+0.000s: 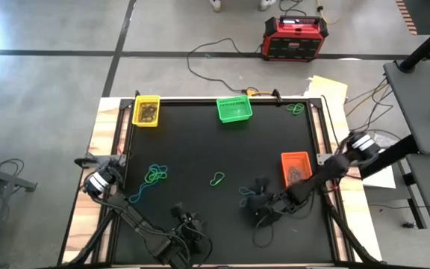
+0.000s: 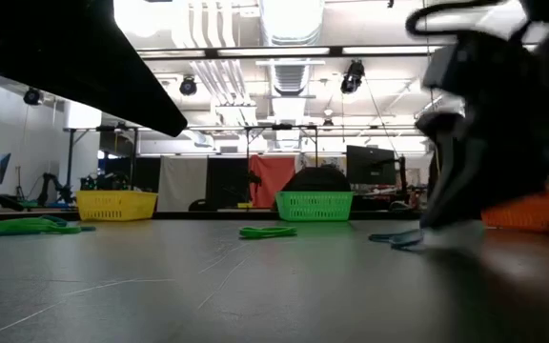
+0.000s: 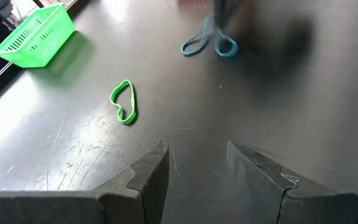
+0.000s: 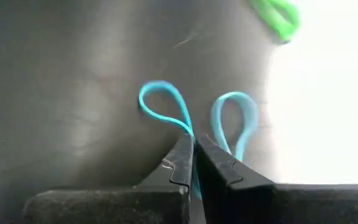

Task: Sort rubber bands into baskets
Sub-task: Put the blue rubber band into the orange bin

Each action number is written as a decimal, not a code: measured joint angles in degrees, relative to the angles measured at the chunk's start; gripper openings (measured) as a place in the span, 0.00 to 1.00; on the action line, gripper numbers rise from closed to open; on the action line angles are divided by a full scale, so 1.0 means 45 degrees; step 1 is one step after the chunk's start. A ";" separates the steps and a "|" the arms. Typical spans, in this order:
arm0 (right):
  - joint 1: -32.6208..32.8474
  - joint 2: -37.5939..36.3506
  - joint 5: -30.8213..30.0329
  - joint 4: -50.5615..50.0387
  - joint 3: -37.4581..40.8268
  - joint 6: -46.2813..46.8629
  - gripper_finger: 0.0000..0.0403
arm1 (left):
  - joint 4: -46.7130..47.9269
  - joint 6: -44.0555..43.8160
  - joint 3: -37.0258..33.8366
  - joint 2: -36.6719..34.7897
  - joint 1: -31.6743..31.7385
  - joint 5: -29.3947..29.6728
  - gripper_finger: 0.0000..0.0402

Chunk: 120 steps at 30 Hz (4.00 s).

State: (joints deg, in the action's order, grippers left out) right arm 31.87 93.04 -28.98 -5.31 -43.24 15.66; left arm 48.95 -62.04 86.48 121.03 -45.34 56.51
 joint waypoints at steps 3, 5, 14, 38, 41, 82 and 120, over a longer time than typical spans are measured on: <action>0.0002 -0.1556 -0.0613 -0.1489 -0.0038 0.0253 0.02 | 0.0004 0.0002 0.0000 0.0000 0.0000 0.0000 0.37; 0.0002 -0.2487 -0.0780 -0.2250 -0.0056 0.0379 0.02 | 0.0010 0.0000 0.0000 0.0000 0.0000 0.0000 0.37; 0.0007 -0.5725 -0.0930 -0.3363 -0.0063 0.0175 0.02 | 0.0022 0.0000 0.0000 0.0000 0.0015 0.0000 0.37; 0.0012 -1.2503 -0.0027 -1.2526 -0.0106 0.4242 0.02 | 0.0057 0.0001 0.0000 0.0000 0.0005 -0.0005 0.37; -0.0013 -1.2498 0.0255 -1.3760 -0.0107 0.5158 0.02 | 0.0063 0.0002 0.0000 0.0000 0.0019 -0.0005 0.37; -0.2657 -0.6307 0.3142 -1.1522 0.2340 1.1926 0.04 | 0.7078 -0.1009 -0.0530 -0.3506 -0.0008 -0.4264 0.29; -0.2155 -0.6155 0.0391 -1.4356 -0.4727 0.8840 0.55 | 0.1661 -1.0336 -1.1673 -0.9273 0.0112 -0.8913 0.54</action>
State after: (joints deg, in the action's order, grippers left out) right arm 22.17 65.34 -27.22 -69.91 -64.51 55.44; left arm 56.42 -108.55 33.95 79.30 -44.84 16.40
